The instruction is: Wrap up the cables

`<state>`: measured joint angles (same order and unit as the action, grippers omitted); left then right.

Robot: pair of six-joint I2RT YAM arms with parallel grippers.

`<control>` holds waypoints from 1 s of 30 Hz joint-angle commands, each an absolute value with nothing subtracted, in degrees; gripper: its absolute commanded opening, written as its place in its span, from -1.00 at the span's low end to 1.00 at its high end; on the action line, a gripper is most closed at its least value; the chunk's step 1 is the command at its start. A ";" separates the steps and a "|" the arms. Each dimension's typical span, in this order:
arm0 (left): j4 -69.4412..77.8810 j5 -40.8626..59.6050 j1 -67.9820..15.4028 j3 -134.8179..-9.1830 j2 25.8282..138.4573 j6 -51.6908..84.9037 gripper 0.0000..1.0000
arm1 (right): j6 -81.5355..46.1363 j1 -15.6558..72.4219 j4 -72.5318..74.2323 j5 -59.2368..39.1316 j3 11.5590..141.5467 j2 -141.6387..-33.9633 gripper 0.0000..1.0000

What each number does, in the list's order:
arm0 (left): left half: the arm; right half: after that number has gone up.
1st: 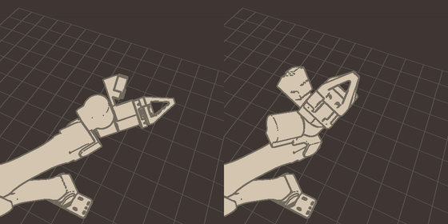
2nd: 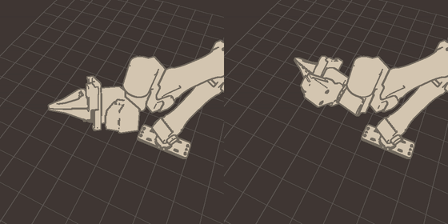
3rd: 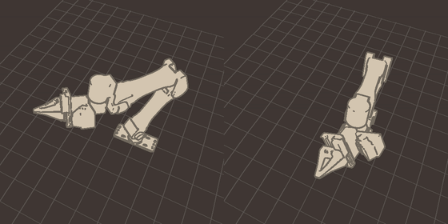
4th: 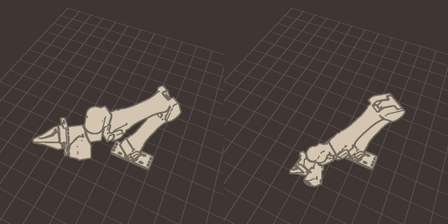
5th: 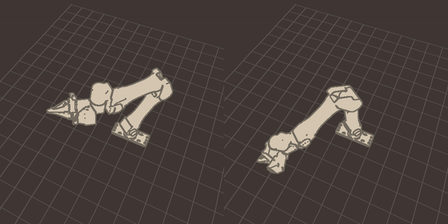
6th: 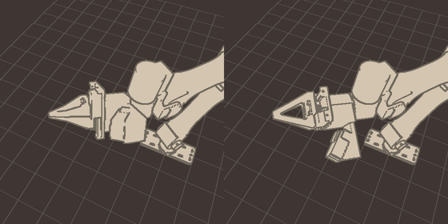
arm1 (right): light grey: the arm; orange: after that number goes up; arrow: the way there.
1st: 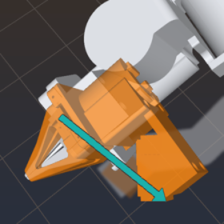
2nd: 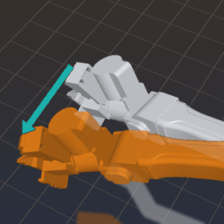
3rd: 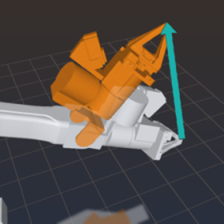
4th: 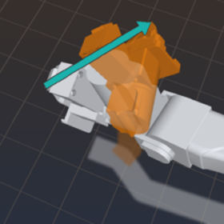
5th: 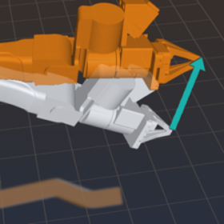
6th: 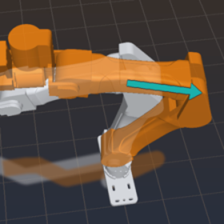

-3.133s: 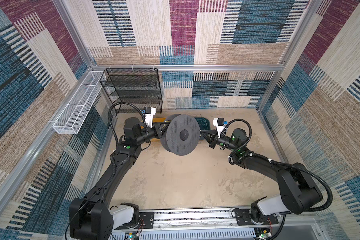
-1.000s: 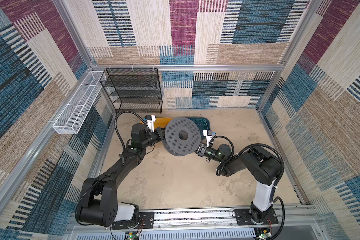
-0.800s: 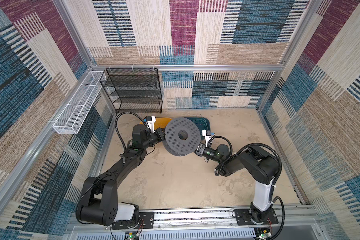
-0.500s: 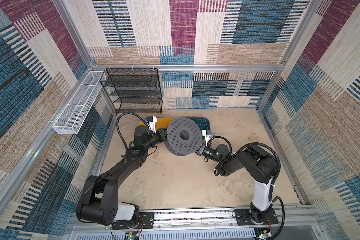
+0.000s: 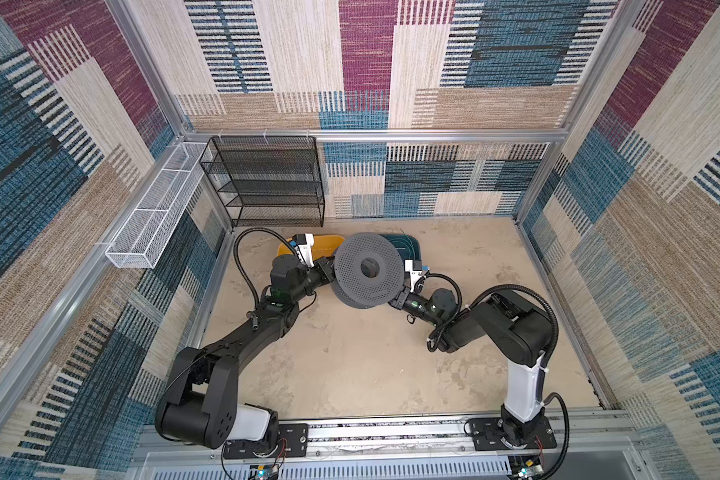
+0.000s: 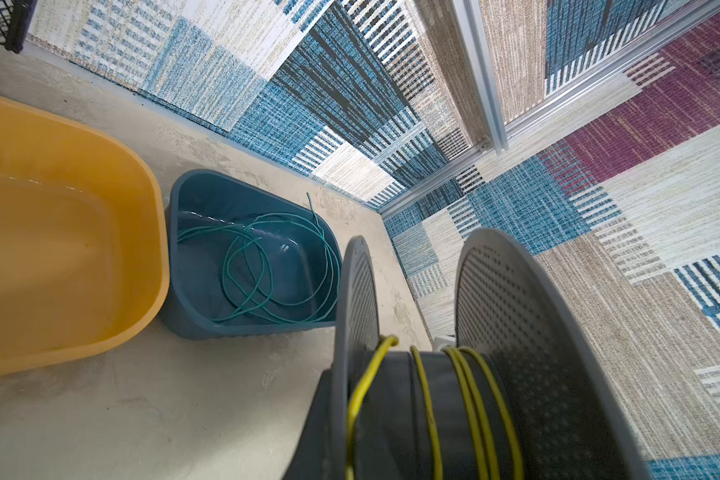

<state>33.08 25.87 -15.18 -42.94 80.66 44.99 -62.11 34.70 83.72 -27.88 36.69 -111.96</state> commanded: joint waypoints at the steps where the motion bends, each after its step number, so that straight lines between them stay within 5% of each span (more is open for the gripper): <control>1: 66.31 15.62 -15.77 -43.55 80.17 44.14 -1.00 | -61.25 36.72 101.68 -45.73 36.10 -111.89 -0.98; 12: 66.87 15.30 -15.73 -42.47 79.95 44.36 -1.00 | -60.25 36.74 99.67 -45.01 36.12 -109.67 -0.90; 20: 66.79 13.53 -15.62 -40.24 78.51 43.96 -1.00 | -59.67 36.49 97.80 -43.52 35.08 -108.89 -0.61; 30: 65.99 12.91 -14.96 -39.81 77.77 44.30 -1.00 | -57.31 34.53 91.26 -40.88 29.66 -106.17 -0.50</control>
<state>60.16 13.67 -15.22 -39.83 78.28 43.66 -58.41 35.05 83.20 -41.15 30.96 -107.22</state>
